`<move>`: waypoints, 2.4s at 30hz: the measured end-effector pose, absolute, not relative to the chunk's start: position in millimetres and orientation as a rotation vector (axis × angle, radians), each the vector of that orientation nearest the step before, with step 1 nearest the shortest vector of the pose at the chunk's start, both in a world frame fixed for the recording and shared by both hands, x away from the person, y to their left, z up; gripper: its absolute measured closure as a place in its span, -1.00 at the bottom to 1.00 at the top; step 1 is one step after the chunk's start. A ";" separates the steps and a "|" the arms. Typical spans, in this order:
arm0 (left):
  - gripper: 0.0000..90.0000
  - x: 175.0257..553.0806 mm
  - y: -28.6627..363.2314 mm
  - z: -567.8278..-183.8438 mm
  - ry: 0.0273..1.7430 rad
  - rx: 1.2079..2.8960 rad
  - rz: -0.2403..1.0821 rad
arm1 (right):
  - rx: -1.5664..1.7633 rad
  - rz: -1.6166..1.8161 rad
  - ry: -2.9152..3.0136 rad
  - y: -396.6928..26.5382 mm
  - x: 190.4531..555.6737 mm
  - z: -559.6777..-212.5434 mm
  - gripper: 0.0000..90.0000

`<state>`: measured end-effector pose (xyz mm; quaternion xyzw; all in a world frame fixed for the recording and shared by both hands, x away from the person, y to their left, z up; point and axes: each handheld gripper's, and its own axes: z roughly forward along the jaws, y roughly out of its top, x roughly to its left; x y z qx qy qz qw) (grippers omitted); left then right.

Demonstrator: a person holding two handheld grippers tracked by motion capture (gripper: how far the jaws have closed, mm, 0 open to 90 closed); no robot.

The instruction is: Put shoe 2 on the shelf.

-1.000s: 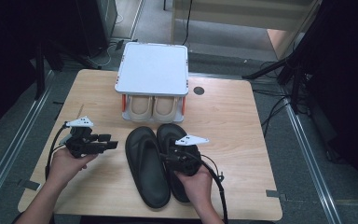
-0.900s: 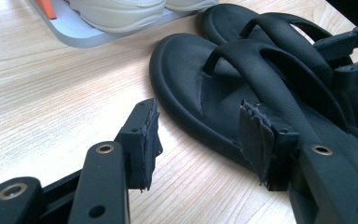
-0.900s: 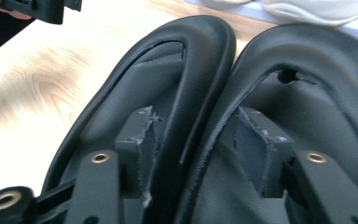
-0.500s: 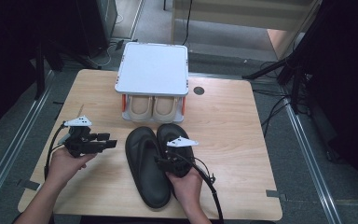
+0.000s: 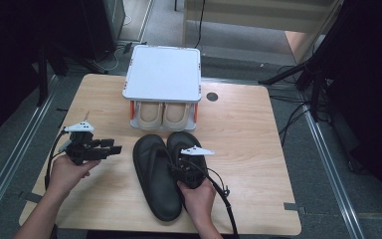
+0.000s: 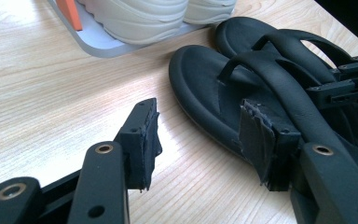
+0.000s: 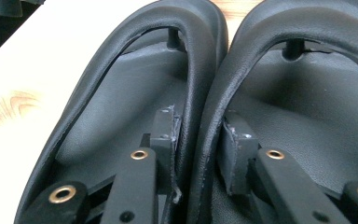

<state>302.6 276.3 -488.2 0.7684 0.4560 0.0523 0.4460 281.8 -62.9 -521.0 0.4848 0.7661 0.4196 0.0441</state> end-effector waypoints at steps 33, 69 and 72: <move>0.02 305.7 283.5 -488.9 1.160 1.918 0.145 | 1.082 1.322 2.714 -80.9 289.8 -493.1 0.69; 0.01 285.3 309.8 -494.5 1.246 1.871 0.160 | 0.559 1.390 3.005 -56.7 350.3 -383.6 0.68; 0.01 282.8 310.5 -495.0 1.251 1.873 0.160 | 0.543 1.385 3.008 -53.6 357.3 -373.3 0.68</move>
